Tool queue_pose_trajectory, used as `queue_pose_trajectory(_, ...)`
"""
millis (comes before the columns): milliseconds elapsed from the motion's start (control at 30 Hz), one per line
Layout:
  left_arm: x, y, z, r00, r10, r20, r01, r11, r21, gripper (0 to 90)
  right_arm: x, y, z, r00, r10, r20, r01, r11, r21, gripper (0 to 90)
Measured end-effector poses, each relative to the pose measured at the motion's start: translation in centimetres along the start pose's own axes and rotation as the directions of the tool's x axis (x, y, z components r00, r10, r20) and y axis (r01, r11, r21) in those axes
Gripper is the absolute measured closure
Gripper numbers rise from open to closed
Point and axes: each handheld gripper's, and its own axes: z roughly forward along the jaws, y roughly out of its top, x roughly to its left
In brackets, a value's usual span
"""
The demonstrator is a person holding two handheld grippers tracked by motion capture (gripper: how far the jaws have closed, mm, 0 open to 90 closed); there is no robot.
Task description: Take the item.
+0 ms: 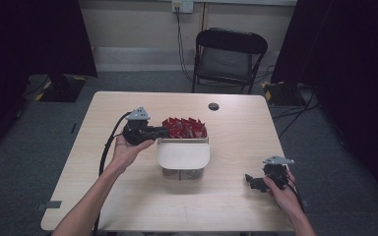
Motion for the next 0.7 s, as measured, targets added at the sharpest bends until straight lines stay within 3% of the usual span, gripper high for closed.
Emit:
queue_pose_trajectory(300,0.0,0.02,0.02,0.9997,-0.025,0.005,0.025,0.9997,-0.007,84.4,0.0,0.0,0.0,1.0,0.0,0.0,0.0,1.0,0.0,0.0)
queue_pose_trajectory(700,-0.23,0.48,-0.52,0.9996,-0.027,-0.002,0.027,0.9991,-0.034,85.1,0.0,0.0,0.0,1.0,0.0,0.0,0.0,1.0,0.0,0.0)
